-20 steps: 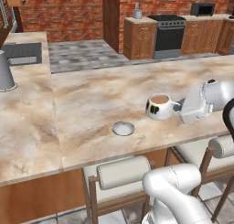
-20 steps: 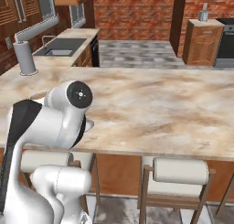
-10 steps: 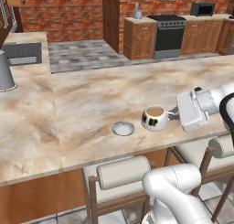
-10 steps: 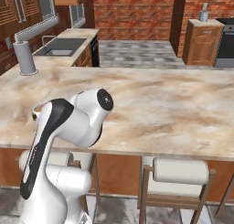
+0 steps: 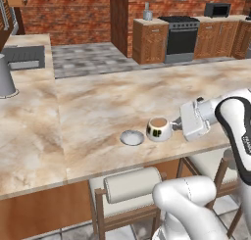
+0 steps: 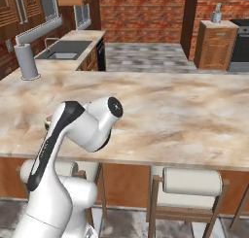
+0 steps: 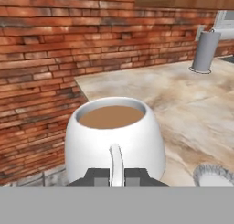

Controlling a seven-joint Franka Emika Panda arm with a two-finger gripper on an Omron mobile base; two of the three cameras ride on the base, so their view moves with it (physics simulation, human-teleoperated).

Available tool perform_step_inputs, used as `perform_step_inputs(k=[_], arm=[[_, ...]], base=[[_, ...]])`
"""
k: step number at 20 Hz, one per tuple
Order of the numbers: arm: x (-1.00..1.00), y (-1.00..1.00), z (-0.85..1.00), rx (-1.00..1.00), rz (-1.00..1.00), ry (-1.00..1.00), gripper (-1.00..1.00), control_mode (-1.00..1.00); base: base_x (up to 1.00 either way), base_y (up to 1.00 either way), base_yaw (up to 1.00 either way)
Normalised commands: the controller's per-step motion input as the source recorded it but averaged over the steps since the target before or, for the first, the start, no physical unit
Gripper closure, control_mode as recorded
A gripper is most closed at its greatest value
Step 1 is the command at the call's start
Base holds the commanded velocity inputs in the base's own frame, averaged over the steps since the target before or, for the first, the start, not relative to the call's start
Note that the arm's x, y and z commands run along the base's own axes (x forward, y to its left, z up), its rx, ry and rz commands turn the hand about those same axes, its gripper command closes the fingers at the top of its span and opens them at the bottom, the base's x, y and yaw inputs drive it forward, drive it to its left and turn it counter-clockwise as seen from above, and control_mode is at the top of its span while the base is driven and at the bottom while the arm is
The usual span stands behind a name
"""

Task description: Pick the cup of tea, navigate to the dining table, and place it on the saucer.

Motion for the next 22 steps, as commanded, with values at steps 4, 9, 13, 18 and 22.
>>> perform_step_inputs(k=[4, 9, 13, 18, 22], arm=[[0.46, 0.00, -0.40, 0.00, 0.00, 0.00, 1.00, -1.00], [0.50, 0.00, -0.43, 0.00, 0.00, 0.00, 1.00, -1.00], [0.52, 0.00, -0.30, 0.00, 0.00, 0.00, 1.00, -1.00], [0.49, 0.00, -0.25, 0.00, 0.00, 0.00, 1.00, -1.00], [0.49, 0.00, -0.26, 0.00, 0.00, 0.00, 1.00, -1.00]], base=[[0.00, 0.00, 0.00], [0.00, 0.00, 0.00], [0.00, 0.00, 0.00], [0.00, 0.00, 0.00], [0.00, 0.00, 0.00]])
